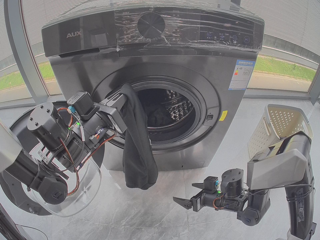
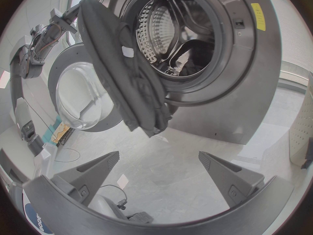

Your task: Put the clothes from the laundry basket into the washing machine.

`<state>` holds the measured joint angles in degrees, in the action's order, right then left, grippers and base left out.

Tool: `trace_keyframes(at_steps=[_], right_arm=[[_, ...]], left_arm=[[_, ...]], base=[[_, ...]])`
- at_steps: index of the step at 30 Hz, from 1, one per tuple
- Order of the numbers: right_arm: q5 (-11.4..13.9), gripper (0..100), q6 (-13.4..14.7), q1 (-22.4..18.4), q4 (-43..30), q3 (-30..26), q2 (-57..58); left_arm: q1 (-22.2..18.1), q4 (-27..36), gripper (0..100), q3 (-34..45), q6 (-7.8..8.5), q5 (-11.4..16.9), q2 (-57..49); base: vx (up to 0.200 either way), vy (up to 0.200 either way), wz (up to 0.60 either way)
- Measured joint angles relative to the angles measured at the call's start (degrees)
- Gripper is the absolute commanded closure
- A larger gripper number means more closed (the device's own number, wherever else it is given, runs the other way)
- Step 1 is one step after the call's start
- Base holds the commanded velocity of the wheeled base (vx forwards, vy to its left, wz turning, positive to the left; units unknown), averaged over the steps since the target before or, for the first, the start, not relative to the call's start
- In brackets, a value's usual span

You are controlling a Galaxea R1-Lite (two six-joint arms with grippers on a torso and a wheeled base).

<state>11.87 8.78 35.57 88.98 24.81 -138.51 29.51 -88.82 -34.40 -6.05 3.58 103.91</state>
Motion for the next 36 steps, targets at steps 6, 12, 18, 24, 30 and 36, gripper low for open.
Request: trace_keyframes(at_steps=[6,12,18,24,30,36], right_arm=[[1.5,0,2.06,2.74,0.0,1.9,-1.27],[3.56,0,2.72,3.45,-0.02,5.42,-2.23],[5.5,0,5.62,4.28,-0.02,10.33,-3.22],[6.57,0,7.75,6.46,0.0,13.8,-3.78],[6.18,0,8.17,7.47,0.0,16.64,-4.82],[6.13,0,8.7,8.41,-0.02,17.94,-6.28]], left_arm=[[0.0,-0.02,100,-0.21,-0.11,-0.15,-0.02],[0.0,-0.02,100,-0.21,-0.09,-0.22,-0.46],[0.0,-0.02,100,-0.05,-0.09,-0.46,-1.0],[0.09,-0.02,100,-0.51,-0.24,-2.72,-0.85],[0.17,0.0,100,-1.4,-0.13,-3.69,0.5],[0.44,0.02,100,-4.24,0.0,-4.82,2.29]], base=[[0.0,0.0,0.0],[0.0,0.0,0.0],[0.0,0.0,0.0],[0.0,0.0,0.0],[0.0,0.0,0.0],[0.0,0.0,0.0]])
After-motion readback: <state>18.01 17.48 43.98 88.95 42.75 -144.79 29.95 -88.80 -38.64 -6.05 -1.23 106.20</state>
